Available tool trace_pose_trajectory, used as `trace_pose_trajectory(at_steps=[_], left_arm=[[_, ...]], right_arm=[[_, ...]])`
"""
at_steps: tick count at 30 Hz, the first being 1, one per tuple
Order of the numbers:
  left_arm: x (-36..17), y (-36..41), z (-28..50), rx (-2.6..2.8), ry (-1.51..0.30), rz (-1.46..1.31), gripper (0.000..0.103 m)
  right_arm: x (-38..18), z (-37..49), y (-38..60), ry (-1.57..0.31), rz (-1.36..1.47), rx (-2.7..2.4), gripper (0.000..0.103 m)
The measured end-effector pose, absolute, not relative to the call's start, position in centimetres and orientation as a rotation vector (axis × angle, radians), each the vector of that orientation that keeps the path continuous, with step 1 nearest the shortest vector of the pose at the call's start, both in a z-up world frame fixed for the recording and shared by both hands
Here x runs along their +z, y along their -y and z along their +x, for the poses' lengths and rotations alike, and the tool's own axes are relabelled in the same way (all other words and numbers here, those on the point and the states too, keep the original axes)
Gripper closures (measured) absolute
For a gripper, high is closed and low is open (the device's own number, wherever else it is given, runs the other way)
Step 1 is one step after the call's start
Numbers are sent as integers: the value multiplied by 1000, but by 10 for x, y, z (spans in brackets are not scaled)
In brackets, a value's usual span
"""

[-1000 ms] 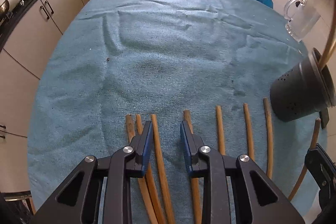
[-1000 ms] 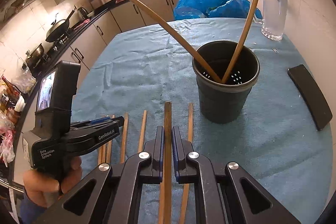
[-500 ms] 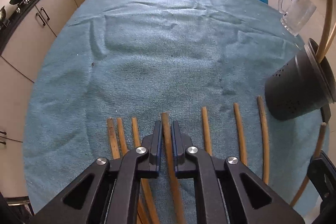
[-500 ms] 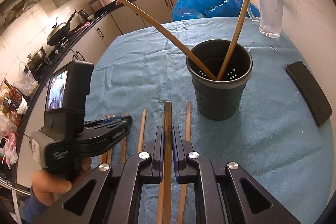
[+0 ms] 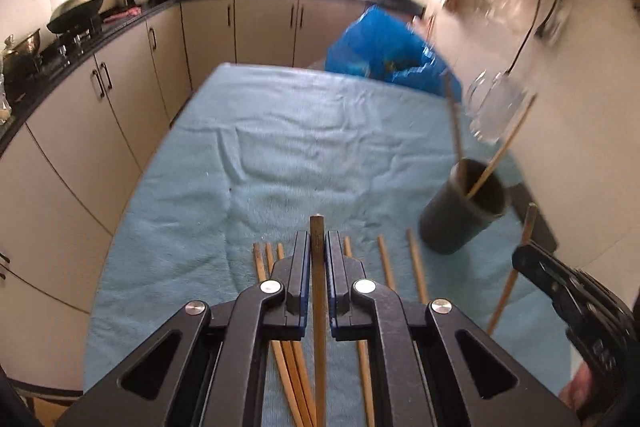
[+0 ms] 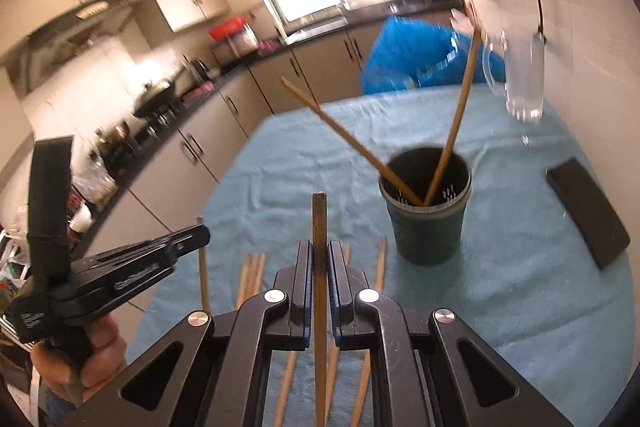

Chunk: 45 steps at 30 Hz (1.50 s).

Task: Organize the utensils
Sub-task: 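Lift both chopsticks and carry them above the black holder cup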

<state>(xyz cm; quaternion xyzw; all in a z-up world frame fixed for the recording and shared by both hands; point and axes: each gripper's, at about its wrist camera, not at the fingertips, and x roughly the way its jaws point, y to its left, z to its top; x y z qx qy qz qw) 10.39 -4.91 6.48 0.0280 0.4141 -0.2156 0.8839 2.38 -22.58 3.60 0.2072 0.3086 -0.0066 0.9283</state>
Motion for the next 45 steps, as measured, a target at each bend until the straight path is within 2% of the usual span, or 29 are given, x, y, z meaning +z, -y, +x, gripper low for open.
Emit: trace_pose_trajectory(at_steps=[5, 11, 45], left_arm=[[87, 36, 85, -449, -791, 42, 96], [104, 22, 70, -454, -744, 10, 96], [132, 27, 50, -499, -676, 21, 96]], right_arm=[[58, 1, 222, -518, 381, -16, 95], [68, -8, 222, -472, 372, -9, 95], [81, -26, 234, -412, 377, -47, 95]])
